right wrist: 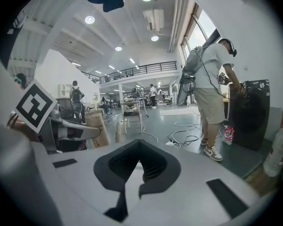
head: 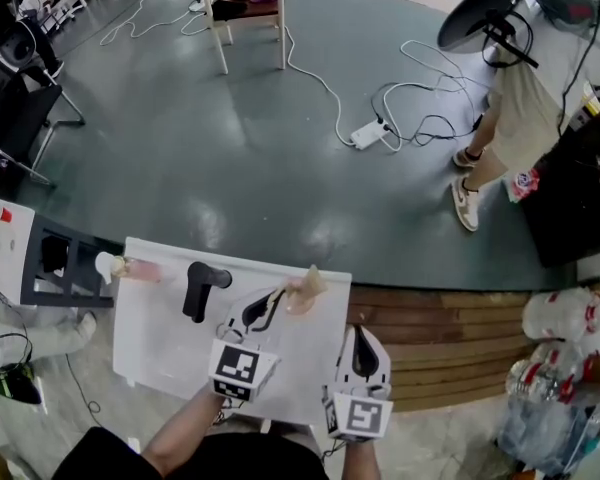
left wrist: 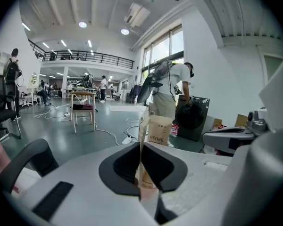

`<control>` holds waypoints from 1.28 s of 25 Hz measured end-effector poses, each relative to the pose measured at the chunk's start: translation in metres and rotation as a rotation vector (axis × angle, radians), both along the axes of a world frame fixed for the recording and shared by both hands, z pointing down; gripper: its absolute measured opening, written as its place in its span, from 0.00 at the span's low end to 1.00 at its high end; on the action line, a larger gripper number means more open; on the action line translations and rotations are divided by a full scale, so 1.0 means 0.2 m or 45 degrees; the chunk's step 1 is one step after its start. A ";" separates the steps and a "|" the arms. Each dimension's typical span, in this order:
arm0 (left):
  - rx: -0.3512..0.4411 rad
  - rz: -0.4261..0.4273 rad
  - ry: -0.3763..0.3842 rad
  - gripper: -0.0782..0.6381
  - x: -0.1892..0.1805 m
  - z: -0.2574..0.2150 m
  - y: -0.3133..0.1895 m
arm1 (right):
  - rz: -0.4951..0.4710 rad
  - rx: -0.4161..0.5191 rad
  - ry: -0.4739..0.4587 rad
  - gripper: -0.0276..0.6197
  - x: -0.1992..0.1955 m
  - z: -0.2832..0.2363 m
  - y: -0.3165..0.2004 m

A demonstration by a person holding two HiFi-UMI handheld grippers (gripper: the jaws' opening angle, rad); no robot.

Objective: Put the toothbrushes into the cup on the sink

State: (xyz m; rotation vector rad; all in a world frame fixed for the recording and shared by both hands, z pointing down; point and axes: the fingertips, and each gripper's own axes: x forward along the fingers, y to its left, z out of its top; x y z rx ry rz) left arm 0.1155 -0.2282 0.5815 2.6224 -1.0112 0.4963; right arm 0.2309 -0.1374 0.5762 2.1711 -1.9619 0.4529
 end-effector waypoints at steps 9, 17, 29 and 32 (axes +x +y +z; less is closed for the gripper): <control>-0.013 -0.004 -0.012 0.13 0.01 0.08 -0.02 | 0.008 0.002 -0.008 0.04 0.03 0.07 0.00; -0.004 0.002 -0.006 0.13 0.02 0.08 -0.03 | 0.015 -0.005 -0.019 0.04 0.04 0.08 0.00; -0.006 0.059 -0.026 0.39 0.05 0.09 0.00 | 0.013 0.000 -0.021 0.04 0.04 0.08 0.01; -0.001 0.060 -0.025 0.39 0.04 0.08 0.00 | 0.014 -0.002 -0.020 0.04 0.04 0.07 0.01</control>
